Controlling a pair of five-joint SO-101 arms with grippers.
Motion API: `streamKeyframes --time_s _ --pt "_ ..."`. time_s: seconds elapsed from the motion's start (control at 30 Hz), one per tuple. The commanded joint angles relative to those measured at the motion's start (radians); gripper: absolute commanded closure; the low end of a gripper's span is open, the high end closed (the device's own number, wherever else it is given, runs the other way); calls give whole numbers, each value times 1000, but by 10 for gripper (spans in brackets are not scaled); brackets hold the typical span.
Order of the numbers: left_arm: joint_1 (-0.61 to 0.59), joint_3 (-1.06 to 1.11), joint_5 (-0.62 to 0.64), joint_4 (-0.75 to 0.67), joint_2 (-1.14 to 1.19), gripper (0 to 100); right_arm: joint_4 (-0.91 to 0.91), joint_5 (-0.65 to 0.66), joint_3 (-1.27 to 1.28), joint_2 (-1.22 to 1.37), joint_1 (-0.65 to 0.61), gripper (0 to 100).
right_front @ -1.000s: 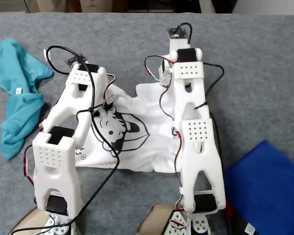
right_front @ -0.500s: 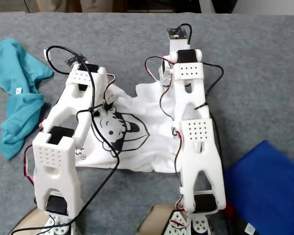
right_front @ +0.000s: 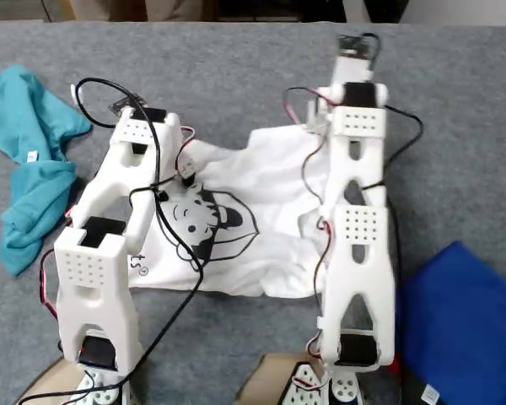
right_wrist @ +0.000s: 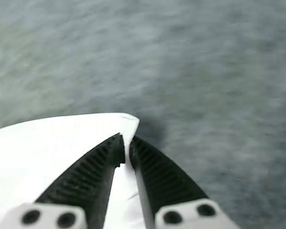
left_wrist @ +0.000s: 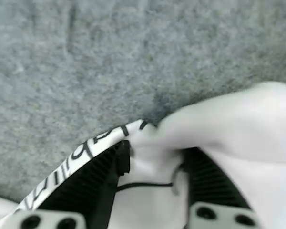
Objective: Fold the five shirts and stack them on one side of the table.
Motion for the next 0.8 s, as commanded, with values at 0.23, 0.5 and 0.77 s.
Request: streamKeyframes --time_s 0.23,0.5,0.77 --pt "-26 -394 14 221 -65 581 -68 -64 -47 -31 239 994" --pt "101 -446 173 170 117 581 -129 -167 -45 -31 421 993" --pt "276 -460 175 232 265 581 -196 -238 -45 -27 512 990"
